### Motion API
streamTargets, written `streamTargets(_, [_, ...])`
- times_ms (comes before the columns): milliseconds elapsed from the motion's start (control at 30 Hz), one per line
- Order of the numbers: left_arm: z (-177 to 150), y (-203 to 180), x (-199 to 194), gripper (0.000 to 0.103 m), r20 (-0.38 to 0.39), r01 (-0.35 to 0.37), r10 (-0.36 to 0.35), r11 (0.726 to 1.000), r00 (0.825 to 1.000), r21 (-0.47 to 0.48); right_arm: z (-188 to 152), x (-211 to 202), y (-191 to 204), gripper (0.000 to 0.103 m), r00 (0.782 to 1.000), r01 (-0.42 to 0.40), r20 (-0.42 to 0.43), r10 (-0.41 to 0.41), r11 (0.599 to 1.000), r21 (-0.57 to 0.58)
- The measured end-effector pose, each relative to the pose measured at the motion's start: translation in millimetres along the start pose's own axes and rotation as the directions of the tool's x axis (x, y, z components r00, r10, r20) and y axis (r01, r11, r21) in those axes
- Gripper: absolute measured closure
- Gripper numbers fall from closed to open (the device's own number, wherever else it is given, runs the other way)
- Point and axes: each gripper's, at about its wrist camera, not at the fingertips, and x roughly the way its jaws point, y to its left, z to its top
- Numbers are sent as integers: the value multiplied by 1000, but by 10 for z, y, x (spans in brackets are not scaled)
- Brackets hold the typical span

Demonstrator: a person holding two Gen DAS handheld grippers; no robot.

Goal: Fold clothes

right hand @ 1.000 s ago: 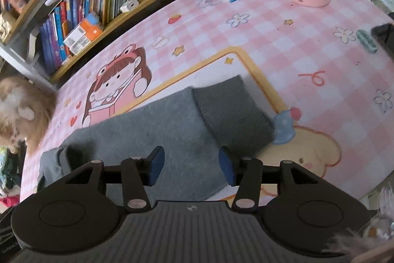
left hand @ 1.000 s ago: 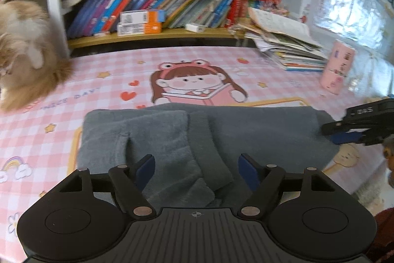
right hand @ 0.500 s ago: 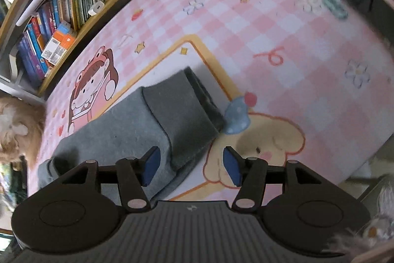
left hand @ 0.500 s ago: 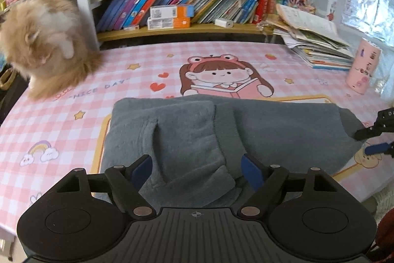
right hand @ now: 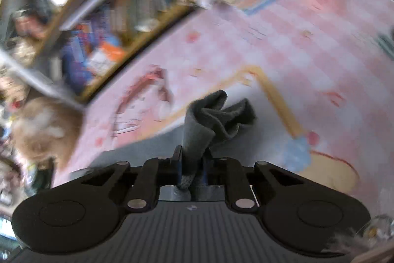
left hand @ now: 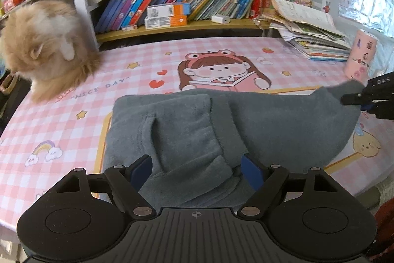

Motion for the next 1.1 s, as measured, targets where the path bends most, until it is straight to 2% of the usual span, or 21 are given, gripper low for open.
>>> streamTargets(133, [3, 82, 0, 21, 4, -10, 10, 999, 1000, -44, -3, 143, -131, 89, 991, 127, -58, -122, 989, 71])
streamTargets(267, [-7, 121, -12, 21, 11, -15, 16, 999, 1000, -46, 6, 164, -250, 73, 984, 164, -84, -154, 977, 135])
streamTargets(400, [-8, 156, -20, 21, 15, -16, 17, 999, 1000, -52, -51, 255, -294, 71, 982, 160, -124, -139, 971, 179])
streamTargets(467, [-10, 179, -30, 21, 21, -16, 18, 998, 1000, -55, -58, 301, -274, 74, 985, 147, -113, -128, 972, 184])
streamTargets(533, [-17, 206, -39, 21, 25, -16, 17, 998, 1000, -60, -53, 321, -263, 83, 985, 151, -112, -132, 971, 187])
streamTargets(667, [-29, 287, -68, 21, 43, -15, 17, 998, 999, -68, -43, 247, -169, 86, 990, 127, -84, -113, 976, 179])
streamTargets(800, [-49, 424, -92, 21, 64, -10, 16, 995, 998, -95, 12, 81, 150, 86, 998, 60, -36, -56, 991, 121])
streamTargets(900, [-68, 557, -137, 21, 89, -7, 17, 994, 996, -111, 54, -22, 537, 86, 1000, -1, 4, 1, 999, 45])
streamTargets(1100, [-133, 959, -272, 21, 141, -14, 39, 984, 989, -177, 13, -78, 1419, 86, 993, -106, 30, 111, 986, -127])
